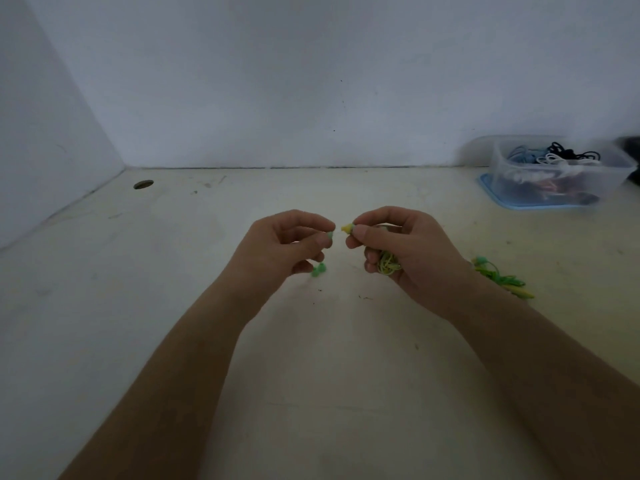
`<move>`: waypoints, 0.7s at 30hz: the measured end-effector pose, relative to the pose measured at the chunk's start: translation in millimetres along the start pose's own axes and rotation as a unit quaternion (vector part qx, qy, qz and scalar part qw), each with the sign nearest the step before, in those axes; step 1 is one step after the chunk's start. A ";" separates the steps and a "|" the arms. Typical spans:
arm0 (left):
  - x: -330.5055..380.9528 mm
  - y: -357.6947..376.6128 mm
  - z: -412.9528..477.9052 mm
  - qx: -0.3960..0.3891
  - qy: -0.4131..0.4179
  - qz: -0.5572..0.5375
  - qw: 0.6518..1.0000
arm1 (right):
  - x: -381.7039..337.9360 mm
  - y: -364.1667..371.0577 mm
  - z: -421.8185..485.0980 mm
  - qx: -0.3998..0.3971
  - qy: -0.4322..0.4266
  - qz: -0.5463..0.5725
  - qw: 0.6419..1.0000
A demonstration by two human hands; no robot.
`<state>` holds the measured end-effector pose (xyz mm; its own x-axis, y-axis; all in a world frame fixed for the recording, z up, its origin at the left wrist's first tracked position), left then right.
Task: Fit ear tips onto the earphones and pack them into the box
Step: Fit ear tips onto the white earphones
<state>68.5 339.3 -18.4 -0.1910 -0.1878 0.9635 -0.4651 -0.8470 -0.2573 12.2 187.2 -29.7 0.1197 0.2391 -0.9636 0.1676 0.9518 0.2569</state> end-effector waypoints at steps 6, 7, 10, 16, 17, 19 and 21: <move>-4.4 8.1 0.7 -0.027 -0.025 -0.166 0.985 | -5.0 3.2 -0.5 -0.018 -0.030 -0.020 0.999; -4.3 8.2 1.1 -0.027 -0.024 -0.171 0.985 | -5.5 3.2 -0.6 -0.018 -0.034 -0.024 0.999; -5.0 8.5 1.0 -0.027 -0.023 -0.174 0.984 | -6.2 3.3 -0.9 -0.020 -0.039 -0.027 0.999; -4.1 10.7 0.6 -0.035 -0.020 -0.171 0.984 | -5.8 2.7 0.0 -0.022 -0.046 -0.041 0.998; -4.1 10.9 0.8 -0.035 -0.019 -0.170 0.985 | -5.8 2.0 0.3 -0.020 -0.047 -0.046 0.998; -4.0 11.1 1.1 -0.035 -0.016 -0.171 0.984 | -5.9 0.7 0.7 -0.015 -0.051 -0.054 0.997; -4.4 10.9 1.1 -0.035 -0.016 -0.177 0.984 | -6.2 0.2 0.9 -0.014 -0.054 -0.059 0.997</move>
<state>65.2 330.4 -25.3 0.0206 0.0956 0.9952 -0.5553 -0.8266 0.0909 12.4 185.8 -23.6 0.2057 0.1043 -0.9730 0.1604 0.9773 0.1386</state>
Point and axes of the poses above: each hand's wrist, its own z-axis towards the middle knuckle, its own y-axis out of the palm, x = y × z, the point moved 10 cm from there along z, towards the middle knuckle, and after that the axes turned 3 degrees about z, right-handed, at the moved point
